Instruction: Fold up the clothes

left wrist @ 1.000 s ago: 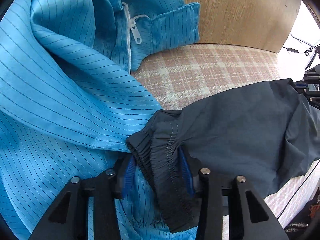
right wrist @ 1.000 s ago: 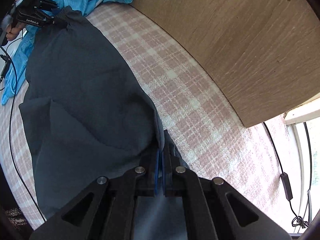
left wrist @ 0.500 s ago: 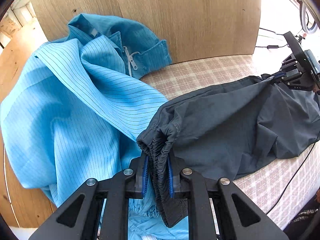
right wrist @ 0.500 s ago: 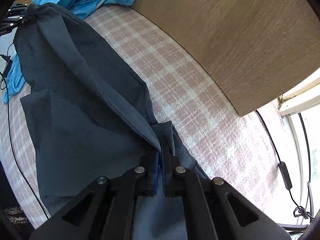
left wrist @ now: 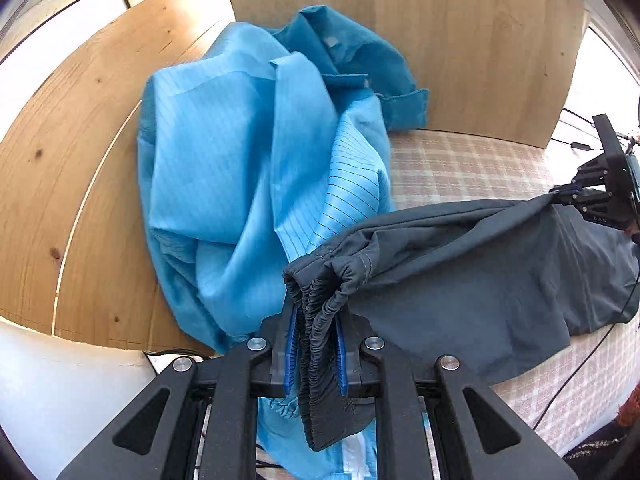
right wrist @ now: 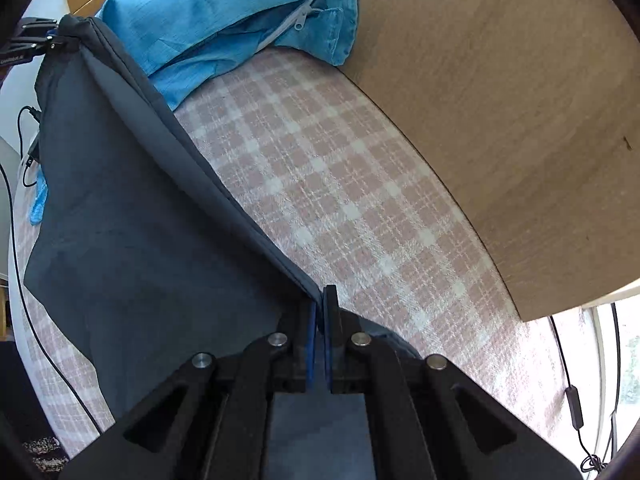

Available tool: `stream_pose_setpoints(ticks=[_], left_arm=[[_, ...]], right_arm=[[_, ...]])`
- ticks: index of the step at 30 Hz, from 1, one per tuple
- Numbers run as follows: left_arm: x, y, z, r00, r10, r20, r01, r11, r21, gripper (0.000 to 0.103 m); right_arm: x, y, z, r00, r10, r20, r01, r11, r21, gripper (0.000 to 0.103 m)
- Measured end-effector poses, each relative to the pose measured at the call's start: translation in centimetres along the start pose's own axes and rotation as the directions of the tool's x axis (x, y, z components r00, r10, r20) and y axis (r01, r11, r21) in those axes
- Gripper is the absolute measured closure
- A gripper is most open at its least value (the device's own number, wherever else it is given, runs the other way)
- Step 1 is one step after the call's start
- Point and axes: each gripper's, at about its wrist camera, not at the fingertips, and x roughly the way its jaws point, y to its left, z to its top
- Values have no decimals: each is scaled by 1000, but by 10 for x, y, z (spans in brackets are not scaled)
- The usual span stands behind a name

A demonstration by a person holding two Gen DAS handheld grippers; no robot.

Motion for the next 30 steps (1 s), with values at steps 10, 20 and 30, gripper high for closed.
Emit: stream_pose_setpoints(ticks=[10, 20, 30], left_arm=[[76, 24, 38, 979, 118, -166, -99, 988, 117, 86], [69, 24, 39, 971, 173, -164, -148, 977, 154, 61], [3, 2, 18, 973, 227, -41, -214, 954, 209, 54]], right_arm=[[15, 21, 18, 1000, 25, 16, -26, 999, 24, 77], [-8, 66, -86, 988, 146, 50, -153, 958, 242, 74], [-164, 6, -284, 977, -133, 164, -38, 654, 755, 68]])
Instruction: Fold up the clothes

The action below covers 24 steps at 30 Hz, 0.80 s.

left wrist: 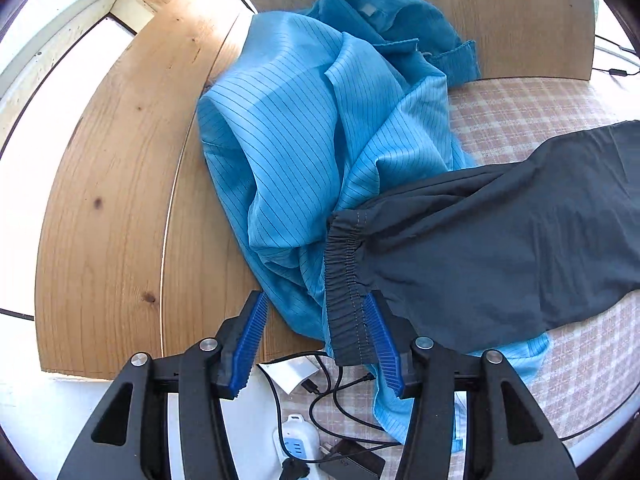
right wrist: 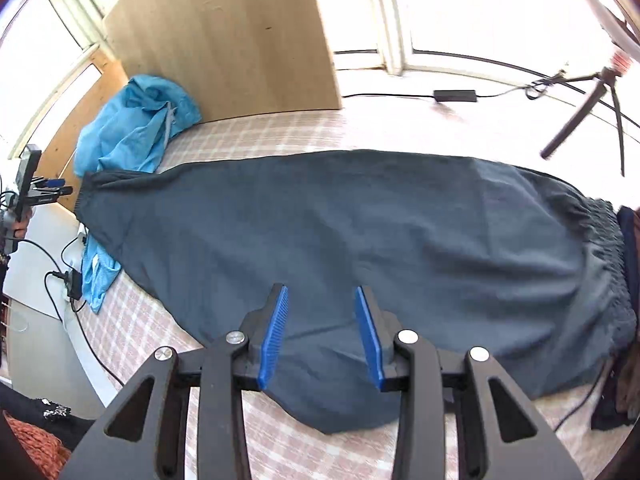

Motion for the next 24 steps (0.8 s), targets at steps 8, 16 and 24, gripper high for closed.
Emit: stream_pose_setpoints(ticks=[8, 16, 24], left_arm=[[-80, -143, -4, 907, -388, 163, 336, 901, 276, 54], [-107, -351, -48, 807, -590, 16, 500, 699, 512, 54], [-98, -418, -74, 782, -623, -7, 581, 724, 372, 55]], right_arm=[[-15, -53, -91, 999, -15, -42, 25, 972, 235, 68], [49, 6, -90, 979, 110, -169, -106, 994, 30, 61], [46, -3, -53, 919, 367, -141, -357, 929, 97, 97]])
